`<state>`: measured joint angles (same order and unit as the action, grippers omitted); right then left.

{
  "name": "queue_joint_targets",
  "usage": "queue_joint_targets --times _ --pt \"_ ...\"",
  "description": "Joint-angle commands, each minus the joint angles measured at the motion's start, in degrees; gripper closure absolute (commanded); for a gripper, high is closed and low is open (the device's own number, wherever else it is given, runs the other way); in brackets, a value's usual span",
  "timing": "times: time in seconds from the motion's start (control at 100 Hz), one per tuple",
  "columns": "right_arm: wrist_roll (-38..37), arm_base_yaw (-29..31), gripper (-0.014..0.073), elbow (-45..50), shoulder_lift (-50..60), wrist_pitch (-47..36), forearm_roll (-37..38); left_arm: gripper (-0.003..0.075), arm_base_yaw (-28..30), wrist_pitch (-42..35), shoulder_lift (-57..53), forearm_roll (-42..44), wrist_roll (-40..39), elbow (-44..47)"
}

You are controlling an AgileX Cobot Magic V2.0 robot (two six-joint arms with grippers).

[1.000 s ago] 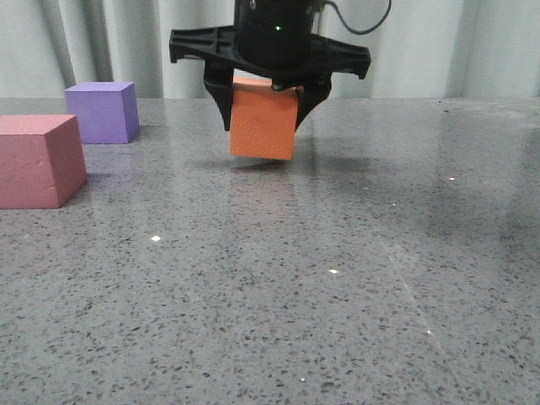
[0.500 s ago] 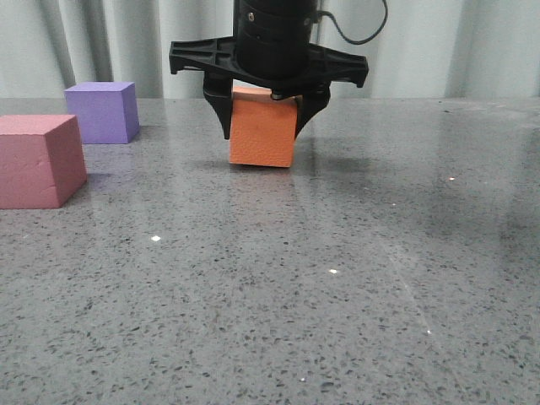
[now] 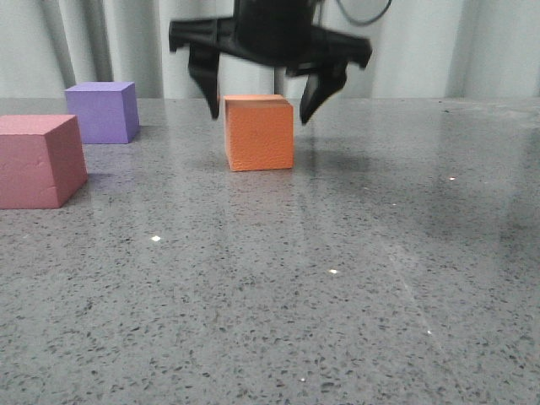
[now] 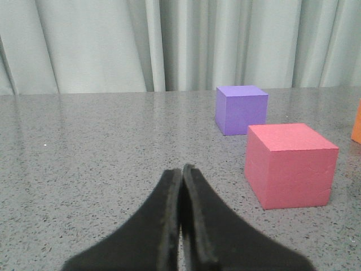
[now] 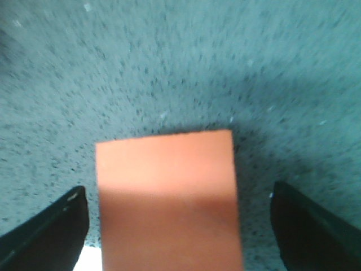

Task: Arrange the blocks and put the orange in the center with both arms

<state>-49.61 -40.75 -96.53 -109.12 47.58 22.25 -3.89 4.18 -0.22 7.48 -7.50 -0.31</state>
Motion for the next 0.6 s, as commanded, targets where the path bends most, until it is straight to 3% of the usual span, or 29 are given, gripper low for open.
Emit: queue_joint_targets --times 0.0,0.16,0.36,0.59 --pt "1.4 0.1 -0.0052 -2.1 7.1 -1.2 5.1 0.0739 -0.3 -5.2 -2.0 0.0 -0.5 3.2" --pt "3.0 1.4 -0.0052 -2.1 13.8 1.0 11.7 0.0739 -0.3 -5.2 -2.0 0.0 -0.5 3.2" --pt "11.9 5.9 -0.0052 -1.3 21.1 5.2 12.5 0.0739 -0.3 -5.2 -2.0 0.0 -0.5 3.2" --pt "16.7 13.9 -0.0052 10.3 31.2 4.7 12.5 0.0739 -0.3 -5.2 -2.0 0.0 -0.5 3.2"
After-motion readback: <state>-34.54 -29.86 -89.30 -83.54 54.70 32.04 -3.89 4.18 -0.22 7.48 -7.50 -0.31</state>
